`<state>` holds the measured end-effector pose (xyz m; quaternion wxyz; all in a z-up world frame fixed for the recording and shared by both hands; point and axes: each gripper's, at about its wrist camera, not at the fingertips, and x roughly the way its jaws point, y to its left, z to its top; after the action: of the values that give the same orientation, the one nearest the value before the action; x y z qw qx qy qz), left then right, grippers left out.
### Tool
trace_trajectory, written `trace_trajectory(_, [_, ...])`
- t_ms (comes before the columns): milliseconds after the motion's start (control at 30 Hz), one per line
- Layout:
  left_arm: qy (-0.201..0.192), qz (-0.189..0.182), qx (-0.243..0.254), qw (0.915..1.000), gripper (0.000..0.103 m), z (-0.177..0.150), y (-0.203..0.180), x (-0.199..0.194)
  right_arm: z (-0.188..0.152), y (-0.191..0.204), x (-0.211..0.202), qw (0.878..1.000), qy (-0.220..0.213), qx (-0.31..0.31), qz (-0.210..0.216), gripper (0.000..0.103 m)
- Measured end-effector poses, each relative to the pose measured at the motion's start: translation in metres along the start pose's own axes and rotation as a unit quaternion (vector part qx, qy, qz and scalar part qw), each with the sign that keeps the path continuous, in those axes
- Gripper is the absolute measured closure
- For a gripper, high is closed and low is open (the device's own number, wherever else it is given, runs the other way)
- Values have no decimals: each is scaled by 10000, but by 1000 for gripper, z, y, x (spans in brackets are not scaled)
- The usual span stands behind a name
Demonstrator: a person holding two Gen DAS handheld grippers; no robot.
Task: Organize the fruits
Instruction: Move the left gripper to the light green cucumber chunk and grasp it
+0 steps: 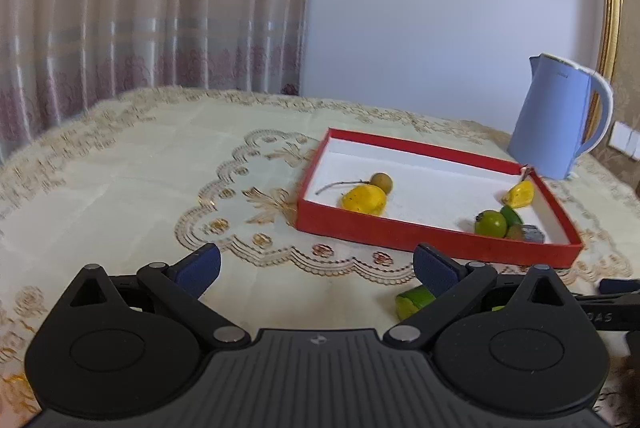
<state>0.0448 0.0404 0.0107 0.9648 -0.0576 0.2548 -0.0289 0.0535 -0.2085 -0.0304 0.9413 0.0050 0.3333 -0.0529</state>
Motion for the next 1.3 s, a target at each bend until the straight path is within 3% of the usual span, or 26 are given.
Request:
trace_trajectory(167, [-157,-270,99,9995,0,-5,-4,-7,4,-5,-7,10000,5,-17,50,0])
trace_trajectory(267, [-326,-137,560,9978,0,-7,-17,-11,-4,-13,-47,9960,-831,317,-80,0])
trace_trajectory(367, [-346,-69,823,9960,0,-7,-28,-10,-22,-11,-98,9785,-2019,352,-240,0])
trace_trajectory(400, [-314,-46,850,9959,0,-6,-31,-9,-31,-13,-109,9722,-2295,440,-110,0])
trace_trajectory(500, [-216,-18,857,9961,0,-4,-38,-5,-28,-19,-109,9826,-1708,469,561,0])
trace_trajectory(667, [-114,254,945,9951,0,-6,-48,2,-34,-7,-118,9797,-1982,27,311,0])
trace_trajectory(933, [-46,473,1005,9938,0,-13,-41,5,-44,12,-122,9805,-1876,-515,290,0])
trace_trajectory(1133, [-7,316,1078,9937,0,-17,-31,4,-48,19,-121,9797,-1809,-725,467,1])
trace_trajectory(1200, [-36,166,1173,9930,0,-19,-32,3,-48,21,-119,9802,-1759,-739,537,12])
trace_trajectory(1300, [-82,74,1342,9909,1,-21,-38,1,-49,25,-115,9802,-1735,-796,518,18])
